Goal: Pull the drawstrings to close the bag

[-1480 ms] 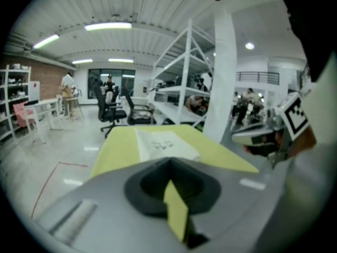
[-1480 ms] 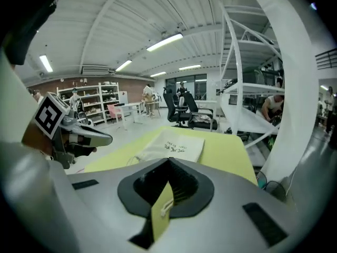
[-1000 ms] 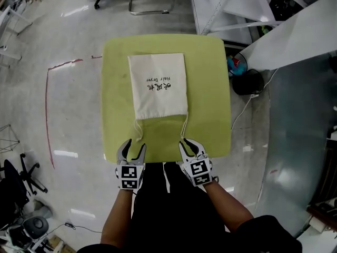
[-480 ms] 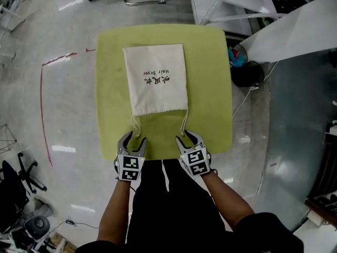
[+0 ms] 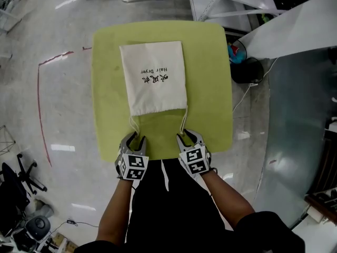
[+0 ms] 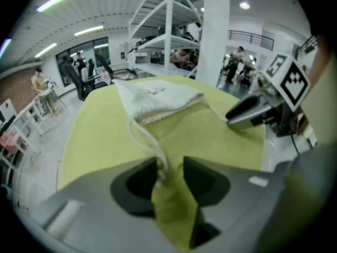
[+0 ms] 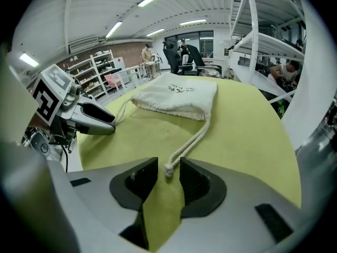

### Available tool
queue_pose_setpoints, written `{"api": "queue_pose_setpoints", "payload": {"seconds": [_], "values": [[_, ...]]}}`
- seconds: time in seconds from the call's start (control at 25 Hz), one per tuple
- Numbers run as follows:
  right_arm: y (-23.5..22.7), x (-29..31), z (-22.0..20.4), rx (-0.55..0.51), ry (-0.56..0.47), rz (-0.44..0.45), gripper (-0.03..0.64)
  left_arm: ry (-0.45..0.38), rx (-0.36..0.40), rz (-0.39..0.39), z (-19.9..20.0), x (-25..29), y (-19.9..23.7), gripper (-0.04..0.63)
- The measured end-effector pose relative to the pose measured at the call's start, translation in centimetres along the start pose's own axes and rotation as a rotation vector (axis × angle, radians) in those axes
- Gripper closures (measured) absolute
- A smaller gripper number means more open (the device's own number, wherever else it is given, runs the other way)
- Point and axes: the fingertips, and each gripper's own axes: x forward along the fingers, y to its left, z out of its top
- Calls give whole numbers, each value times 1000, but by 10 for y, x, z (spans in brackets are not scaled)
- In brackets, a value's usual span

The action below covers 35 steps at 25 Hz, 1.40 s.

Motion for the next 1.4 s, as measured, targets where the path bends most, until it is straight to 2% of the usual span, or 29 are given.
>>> {"api": "queue_pose_setpoints", "payload": {"seconds": [0.16,0.6,0.72,0.8,1.0,1.12,1.4], "values": [[0,-3,5,-8,-10,11,494,6,-17,11,1,0,-2,436],[-1,-1,2,13,5,-52,514,33,-61,10,1,1,0,441],[1,-1,1,45,-5,-80,572,35,-77,16,3,2,-2,486],[3,0,0,72,-11,-85,574,35,-87,15,4,2,-4,555],[1,-7,-5,105,-11,-73,580,35,-133,13,3,0,-4,565],[-13,-17,-10,97,-9,-111,581,50,-146,50,1,-3,3,568],[-55,-40,-12,35,-6,-245,581,60,-188,193,-9,-26,53,568]]}}
